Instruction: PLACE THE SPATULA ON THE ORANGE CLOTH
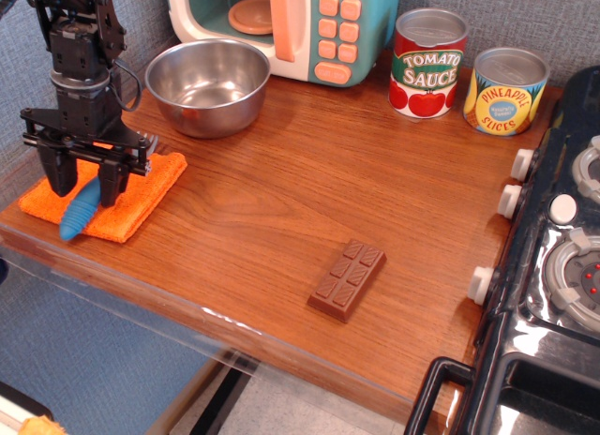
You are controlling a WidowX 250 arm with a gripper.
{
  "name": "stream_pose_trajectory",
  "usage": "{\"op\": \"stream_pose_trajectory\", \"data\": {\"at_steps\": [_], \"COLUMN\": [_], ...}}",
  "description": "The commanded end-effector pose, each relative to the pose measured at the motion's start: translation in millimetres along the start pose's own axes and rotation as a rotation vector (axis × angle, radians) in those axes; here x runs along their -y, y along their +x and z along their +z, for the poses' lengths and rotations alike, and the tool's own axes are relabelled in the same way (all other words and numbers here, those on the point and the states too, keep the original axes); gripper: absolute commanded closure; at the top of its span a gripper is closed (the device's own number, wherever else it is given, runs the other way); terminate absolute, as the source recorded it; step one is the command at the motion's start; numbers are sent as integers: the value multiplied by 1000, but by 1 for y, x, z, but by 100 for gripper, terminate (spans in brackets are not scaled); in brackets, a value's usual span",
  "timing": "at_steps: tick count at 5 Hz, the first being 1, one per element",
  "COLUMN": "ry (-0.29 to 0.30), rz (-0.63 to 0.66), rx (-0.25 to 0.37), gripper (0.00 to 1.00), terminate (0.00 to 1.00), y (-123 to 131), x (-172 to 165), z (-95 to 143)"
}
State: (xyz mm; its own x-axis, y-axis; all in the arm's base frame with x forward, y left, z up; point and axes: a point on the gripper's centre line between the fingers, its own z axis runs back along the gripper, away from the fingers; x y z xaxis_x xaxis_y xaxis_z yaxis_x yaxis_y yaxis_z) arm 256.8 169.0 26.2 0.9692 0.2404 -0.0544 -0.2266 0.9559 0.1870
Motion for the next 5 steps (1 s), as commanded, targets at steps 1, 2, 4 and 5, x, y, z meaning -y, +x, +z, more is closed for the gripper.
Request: {"op": "stream_pose_trajectory", "data": {"at_steps": [1,2,4,5], "ry": [-206,-217,-95,-95], "rz": [-50,-95,-205,-205], "rx": [178,188,162,162], "gripper": [0,0,0,0], "terminate": [0,0,0,100], "y": [-9,-10,0,0], "x": [-10,1,10,10], "z": [60,68,61,61]}}
